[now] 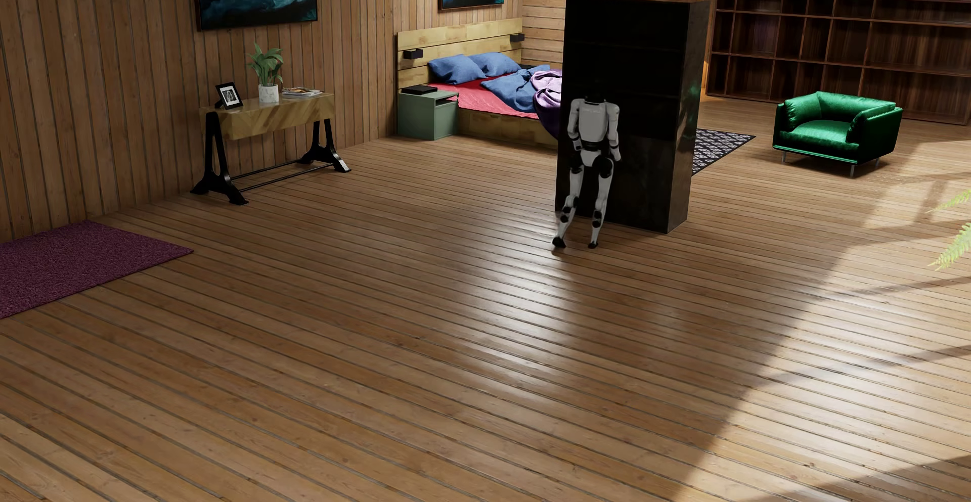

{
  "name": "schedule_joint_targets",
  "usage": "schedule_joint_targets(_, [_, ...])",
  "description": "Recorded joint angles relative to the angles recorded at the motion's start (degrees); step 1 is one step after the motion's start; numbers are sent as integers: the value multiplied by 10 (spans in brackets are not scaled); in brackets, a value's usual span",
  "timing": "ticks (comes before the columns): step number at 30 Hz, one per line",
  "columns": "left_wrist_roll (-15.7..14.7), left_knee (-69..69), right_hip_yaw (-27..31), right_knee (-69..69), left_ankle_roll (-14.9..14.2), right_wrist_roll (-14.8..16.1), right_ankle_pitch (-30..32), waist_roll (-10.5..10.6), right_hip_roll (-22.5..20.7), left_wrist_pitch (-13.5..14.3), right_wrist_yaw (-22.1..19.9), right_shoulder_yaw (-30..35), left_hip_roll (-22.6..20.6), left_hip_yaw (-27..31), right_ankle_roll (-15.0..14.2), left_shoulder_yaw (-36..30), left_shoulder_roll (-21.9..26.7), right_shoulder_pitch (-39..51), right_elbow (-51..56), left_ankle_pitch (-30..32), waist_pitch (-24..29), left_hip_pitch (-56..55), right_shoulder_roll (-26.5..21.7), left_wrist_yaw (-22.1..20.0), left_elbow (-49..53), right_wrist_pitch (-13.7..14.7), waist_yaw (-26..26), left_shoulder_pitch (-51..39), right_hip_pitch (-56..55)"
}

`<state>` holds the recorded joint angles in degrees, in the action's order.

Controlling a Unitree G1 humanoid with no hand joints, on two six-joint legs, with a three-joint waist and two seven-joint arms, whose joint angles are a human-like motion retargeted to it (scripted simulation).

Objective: Go to the shelves

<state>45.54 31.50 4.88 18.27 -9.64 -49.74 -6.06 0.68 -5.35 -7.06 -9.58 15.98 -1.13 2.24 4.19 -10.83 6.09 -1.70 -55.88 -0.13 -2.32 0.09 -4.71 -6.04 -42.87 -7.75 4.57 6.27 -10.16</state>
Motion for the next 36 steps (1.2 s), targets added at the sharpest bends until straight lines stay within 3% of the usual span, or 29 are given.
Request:
schedule_joint_targets(11, [14, 116, -3, 17, -27, 3, -17, 17, -25, -10, -4, -35, 26, -10, 2, 8, 19, -26, 7, 20, 0, -62, -8, 15, -37, -9, 5, -1, -8])
schedule_joint_targets(15, [10, 160, -10, 23, -41, -2, -21, 23, -28, -5, -6, -36, 46, -31, -3, 18, 19, -15, 9, -28, 4, -90, -9, 8, -16, 7, 1, 9, -15])
schedule_joint_targets(21, [11, 18, 1, 4, 39, -4, -12, 28, -24, -9, -9, -32, 91, -101, -10, 15, 8, 18, 21, -135, 4, -88, -7, 9, -10, 17, -7, 12, -11])
schedule_joint_targets(27, [15, -23, 16, 1, 20, -1, -7, 24, -21, -11, -9, -22, 46, 16, -22, 23, 12, 32, 26, -134, 12, -136, 0, 6, -3, 20, -14, 11, -15])
schedule_joint_targets(31, [15, -101, 31, -11, 65, 5, 0, 20, -8, -11, -14, -24, 37, -17, -34, 22, 6, 20, 20, -124, 11, -92, -2, 7, -13, 14, -13, 10, -7])
schedule_joint_targets(34, [22, -142, 25, -11, 74, 6, -1, 11, 14, -11, -51, -35, 15, -11, -45, 13, 4, -8, 21, -109, 9, -72, -1, 13, -31, -5, -12, -4, -3])
schedule_joint_targets(36, [22, -157, 23, -11, 81, -4, -1, 5, 27, -5, -91, -28, 2, -7, -53, 19, -1, -18, 17, -104, 8, -65, 9, 5, -34, -43, -14, -12, -3])
